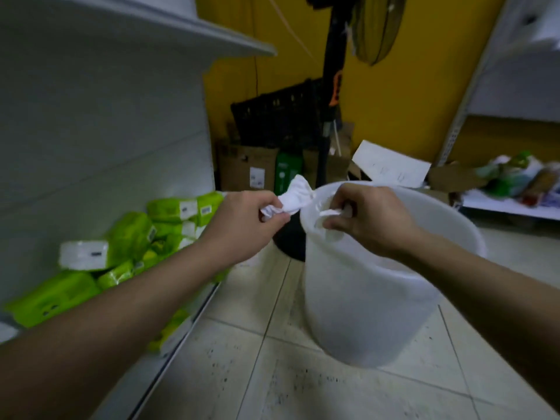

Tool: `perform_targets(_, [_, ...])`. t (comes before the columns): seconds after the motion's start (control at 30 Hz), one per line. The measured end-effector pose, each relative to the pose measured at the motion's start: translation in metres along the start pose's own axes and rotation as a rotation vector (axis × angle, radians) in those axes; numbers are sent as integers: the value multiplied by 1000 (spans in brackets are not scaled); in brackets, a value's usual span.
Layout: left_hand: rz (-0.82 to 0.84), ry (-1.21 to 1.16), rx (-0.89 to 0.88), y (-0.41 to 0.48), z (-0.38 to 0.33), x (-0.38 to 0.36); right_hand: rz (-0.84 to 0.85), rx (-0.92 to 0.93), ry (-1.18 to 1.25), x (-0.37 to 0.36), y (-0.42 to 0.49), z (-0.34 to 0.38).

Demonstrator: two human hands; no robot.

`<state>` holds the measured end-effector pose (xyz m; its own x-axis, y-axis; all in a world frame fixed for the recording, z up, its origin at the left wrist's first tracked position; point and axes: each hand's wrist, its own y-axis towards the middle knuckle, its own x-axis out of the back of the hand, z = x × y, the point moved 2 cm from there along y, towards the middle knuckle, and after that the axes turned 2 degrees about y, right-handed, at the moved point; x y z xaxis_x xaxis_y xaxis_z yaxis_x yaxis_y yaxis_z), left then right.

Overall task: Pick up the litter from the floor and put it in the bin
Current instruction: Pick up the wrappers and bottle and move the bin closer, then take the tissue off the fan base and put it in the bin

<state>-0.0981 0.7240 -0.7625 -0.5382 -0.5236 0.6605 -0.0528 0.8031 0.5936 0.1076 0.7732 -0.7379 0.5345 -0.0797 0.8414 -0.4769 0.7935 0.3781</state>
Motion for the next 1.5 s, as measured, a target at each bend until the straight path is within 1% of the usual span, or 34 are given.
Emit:
perform_targets(0.07, [42,75,-32,18,-20,-7,-86,-98,62,12,-3,-25])
perform_targets(0.17, [112,133,-24,39,-43,-32,-123,-256,131,27,-12,-65])
perform_targets(0.23, [160,155,9,48,-57,-56,-147,-322,167,38,-20,-87])
perform_targets(0.3, [177,112,69,50,-68,-81,-166,-378,152,45,-27,-107])
perform_targets(0.33, [188,78,97,49,-74,-94,-127,-403,108,44,-30,-117])
perform_targets(0.37, [220,59,114,47,-78,-106,-42,-430,54,39,-33,-124])
perform_targets(0.43, [376,104,107,38,-85,-131,168,-490,-34,23,-39,-134])
perform_targets(0.47, [472,153,86,33,-86,-141,216,-503,-45,17,-41,-138])
perform_targets(0.5, [552,202,67,27,-85,-146,222,-503,-30,14,-42,-140])
perform_targets(0.57, [631,271,70,20,-75,-145,192,-461,47,11,-43,-142])
perform_targets(0.6, [636,312,92,17,-66,-141,202,-428,73,9,-43,-143])
perform_targets(0.67, [644,350,173,12,-48,-132,300,-359,45,3,-45,-141])
perform_targets(0.73, [662,240,259,8,-36,-129,398,-327,-17,-6,-49,-139])
perform_targets(0.8, [633,159,287,5,-33,-132,421,-316,-45,-10,-51,-139])
perform_targets(0.87, [575,128,311,3,-34,-135,435,-302,-75,-9,-51,-139])
perform_targets(0.93, [562,82,327,-2,-36,-139,482,-307,-99,-4,-52,-141])
perform_targets(1.03, [574,17,307,-14,-57,-154,605,-392,-192,17,-54,-150])
perform_targets(1.13, [612,-107,272,-20,-92,-179,767,-581,-209,46,-62,-163])
perform_targets(1.2, [641,-127,211,-19,-112,-190,820,-712,-185,57,-68,-167])
perform_targets(1.23, [648,-114,171,-18,-117,-192,825,-741,-198,59,-69,-166])
perform_targets(1.27, [643,-82,135,-17,-118,-191,809,-718,-245,61,-69,-163])
perform_targets(1.3, [626,-36,113,-16,-115,-188,755,-629,-317,60,-64,-159])
perform_targets(1.33, [603,13,112,-16,-107,-182,672,-502,-386,58,-57,-151])
perform_targets(1.37, [582,51,133,-17,-95,-176,549,-382,-410,54,-50,-139])
perform_targets(1.43, [552,103,204,-21,-60,-161,316,-231,-341,41,-39,-112])
perform_targets(1.47, [554,133,241,-23,-39,-154,245,-168,-314,31,-34,-99])
perform_targets(1.5, [571,170,276,-26,-18,-146,225,-122,-300,18,-29,-88])
